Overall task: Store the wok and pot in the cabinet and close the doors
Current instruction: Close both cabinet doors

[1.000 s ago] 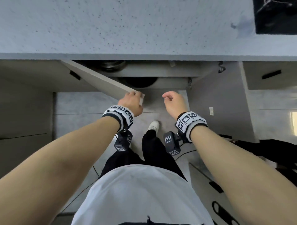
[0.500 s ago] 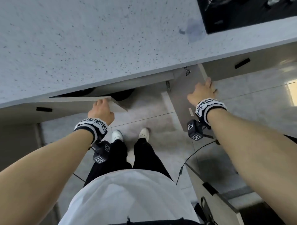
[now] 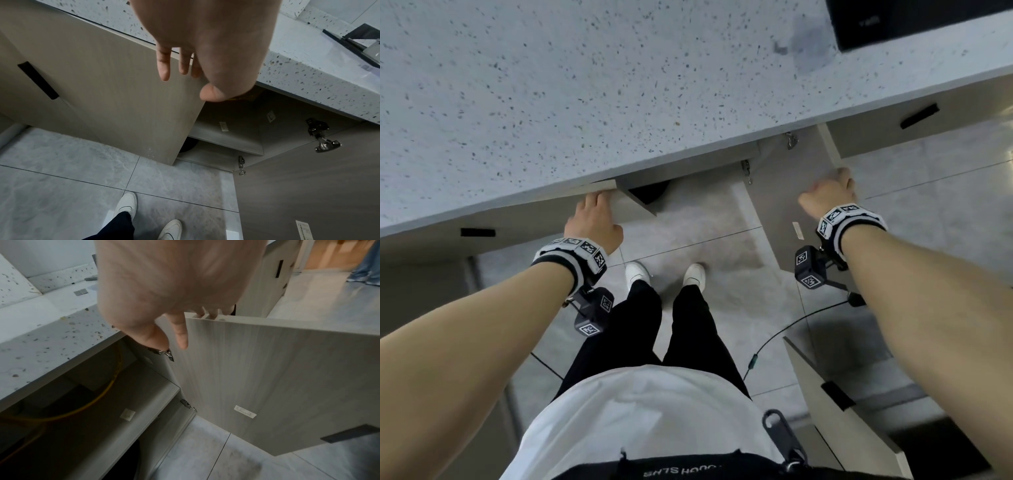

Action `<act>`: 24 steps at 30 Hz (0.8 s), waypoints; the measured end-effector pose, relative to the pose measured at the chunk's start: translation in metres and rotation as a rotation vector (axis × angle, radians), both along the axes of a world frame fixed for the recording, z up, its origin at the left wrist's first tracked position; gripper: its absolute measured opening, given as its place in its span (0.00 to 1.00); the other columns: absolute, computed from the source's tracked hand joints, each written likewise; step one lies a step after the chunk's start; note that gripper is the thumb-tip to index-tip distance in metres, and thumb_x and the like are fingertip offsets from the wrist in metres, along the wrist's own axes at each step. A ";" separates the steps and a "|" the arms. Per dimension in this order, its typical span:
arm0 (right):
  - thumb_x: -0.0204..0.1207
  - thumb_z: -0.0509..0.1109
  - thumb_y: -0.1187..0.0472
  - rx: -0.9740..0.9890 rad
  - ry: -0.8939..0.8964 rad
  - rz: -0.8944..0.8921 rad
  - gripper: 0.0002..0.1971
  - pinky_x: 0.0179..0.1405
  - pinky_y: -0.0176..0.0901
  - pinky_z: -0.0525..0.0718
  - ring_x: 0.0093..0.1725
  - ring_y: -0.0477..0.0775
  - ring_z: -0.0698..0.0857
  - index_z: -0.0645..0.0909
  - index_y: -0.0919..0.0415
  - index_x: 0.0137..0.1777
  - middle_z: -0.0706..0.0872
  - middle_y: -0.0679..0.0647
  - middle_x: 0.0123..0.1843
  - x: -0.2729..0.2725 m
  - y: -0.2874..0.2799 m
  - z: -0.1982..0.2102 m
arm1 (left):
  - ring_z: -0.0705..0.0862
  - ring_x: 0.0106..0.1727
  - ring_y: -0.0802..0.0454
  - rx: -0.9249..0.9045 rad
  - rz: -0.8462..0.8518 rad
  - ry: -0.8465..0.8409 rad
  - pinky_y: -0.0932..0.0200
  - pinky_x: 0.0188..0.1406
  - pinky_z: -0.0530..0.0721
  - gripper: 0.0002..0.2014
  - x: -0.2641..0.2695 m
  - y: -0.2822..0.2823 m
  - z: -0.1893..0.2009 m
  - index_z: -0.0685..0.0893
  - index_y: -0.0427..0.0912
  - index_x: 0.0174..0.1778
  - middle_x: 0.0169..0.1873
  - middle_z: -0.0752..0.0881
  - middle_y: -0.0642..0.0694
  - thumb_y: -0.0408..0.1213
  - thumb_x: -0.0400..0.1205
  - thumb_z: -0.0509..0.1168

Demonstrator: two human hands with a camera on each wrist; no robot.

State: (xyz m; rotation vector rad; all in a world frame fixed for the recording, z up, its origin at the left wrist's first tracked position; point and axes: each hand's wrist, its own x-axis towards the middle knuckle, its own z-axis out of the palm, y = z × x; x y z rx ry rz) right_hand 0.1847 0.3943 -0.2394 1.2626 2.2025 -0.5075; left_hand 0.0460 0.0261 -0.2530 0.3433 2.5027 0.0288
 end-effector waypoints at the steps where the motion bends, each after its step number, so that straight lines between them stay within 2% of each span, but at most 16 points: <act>1: 0.60 0.60 0.53 -0.010 0.012 -0.026 0.27 0.78 0.58 0.64 0.76 0.67 0.63 0.81 0.65 0.57 0.58 0.58 0.81 -0.001 -0.002 0.001 | 0.72 0.73 0.36 0.001 -0.001 -0.002 0.37 0.65 0.79 0.32 -0.002 -0.001 0.000 0.64 0.42 0.78 0.74 0.72 0.39 0.34 0.75 0.60; 3: 0.61 0.58 0.54 -0.024 0.066 -0.099 0.26 0.75 0.53 0.65 0.74 0.65 0.65 0.84 0.67 0.55 0.63 0.59 0.78 -0.004 -0.005 0.001 | 0.72 0.73 0.36 0.012 -0.001 -0.006 0.37 0.64 0.79 0.32 -0.003 -0.002 -0.001 0.64 0.42 0.78 0.74 0.72 0.39 0.35 0.75 0.60; 5: 0.64 0.59 0.56 -0.007 0.132 -0.215 0.26 0.73 0.49 0.66 0.72 0.64 0.68 0.85 0.67 0.59 0.67 0.58 0.75 -0.008 -0.006 0.003 | 0.72 0.72 0.36 0.020 -0.004 -0.010 0.37 0.64 0.79 0.31 -0.004 -0.002 -0.002 0.65 0.41 0.78 0.73 0.72 0.39 0.34 0.75 0.60; 7: 0.65 0.60 0.55 0.019 0.188 -0.317 0.29 0.72 0.51 0.68 0.71 0.63 0.69 0.82 0.68 0.64 0.68 0.56 0.75 -0.013 -0.009 0.007 | 0.72 0.73 0.36 0.030 0.000 -0.013 0.38 0.65 0.79 0.31 -0.003 -0.004 -0.003 0.65 0.40 0.78 0.74 0.71 0.39 0.33 0.76 0.59; 9: 0.64 0.60 0.56 0.035 0.214 -0.394 0.33 0.72 0.56 0.70 0.72 0.64 0.70 0.75 0.70 0.70 0.69 0.58 0.75 -0.018 -0.012 0.012 | 0.71 0.75 0.36 0.049 0.000 -0.013 0.38 0.66 0.79 0.31 -0.002 -0.006 -0.004 0.64 0.40 0.79 0.75 0.70 0.39 0.33 0.76 0.58; 11: 0.66 0.62 0.56 0.029 0.213 -0.455 0.34 0.73 0.59 0.70 0.72 0.66 0.72 0.68 0.68 0.73 0.68 0.61 0.76 -0.019 -0.016 0.013 | 0.71 0.75 0.36 0.066 -0.008 -0.017 0.37 0.66 0.79 0.31 -0.001 -0.009 -0.005 0.64 0.40 0.79 0.76 0.70 0.39 0.32 0.77 0.58; 13: 0.65 0.64 0.55 0.016 0.224 -0.511 0.35 0.73 0.59 0.69 0.72 0.66 0.72 0.66 0.65 0.74 0.68 0.61 0.76 -0.020 -0.020 0.013 | 0.71 0.75 0.36 0.073 -0.016 -0.026 0.38 0.65 0.80 0.30 -0.001 -0.011 -0.006 0.64 0.40 0.80 0.77 0.69 0.40 0.32 0.78 0.58; 16: 0.68 0.66 0.54 -0.008 0.210 -0.498 0.35 0.72 0.57 0.69 0.73 0.64 0.70 0.65 0.67 0.75 0.67 0.60 0.76 -0.022 -0.026 0.012 | 0.71 0.75 0.37 0.077 -0.014 -0.033 0.39 0.64 0.80 0.31 -0.002 -0.014 -0.007 0.63 0.41 0.80 0.77 0.69 0.40 0.31 0.78 0.57; 18: 0.69 0.66 0.55 -0.021 0.198 -0.502 0.33 0.68 0.54 0.69 0.73 0.63 0.70 0.65 0.68 0.74 0.67 0.60 0.75 -0.024 -0.032 0.012 | 0.71 0.76 0.37 0.084 -0.006 -0.038 0.40 0.64 0.80 0.31 -0.004 -0.016 -0.006 0.64 0.41 0.80 0.78 0.69 0.40 0.31 0.78 0.57; 22: 0.73 0.63 0.55 -0.055 0.177 -0.367 0.22 0.64 0.52 0.66 0.72 0.65 0.67 0.79 0.70 0.60 0.67 0.61 0.74 -0.032 -0.048 0.011 | 0.71 0.75 0.37 0.090 0.003 -0.051 0.40 0.63 0.80 0.31 -0.011 -0.021 -0.002 0.64 0.41 0.80 0.77 0.69 0.40 0.31 0.78 0.57; 24: 0.76 0.61 0.55 -0.083 0.165 -0.332 0.20 0.69 0.54 0.66 0.71 0.66 0.67 0.82 0.70 0.57 0.71 0.66 0.67 -0.037 -0.056 0.012 | 0.72 0.75 0.37 0.091 0.008 -0.052 0.41 0.63 0.80 0.31 -0.015 -0.023 0.001 0.64 0.42 0.80 0.77 0.70 0.40 0.32 0.78 0.57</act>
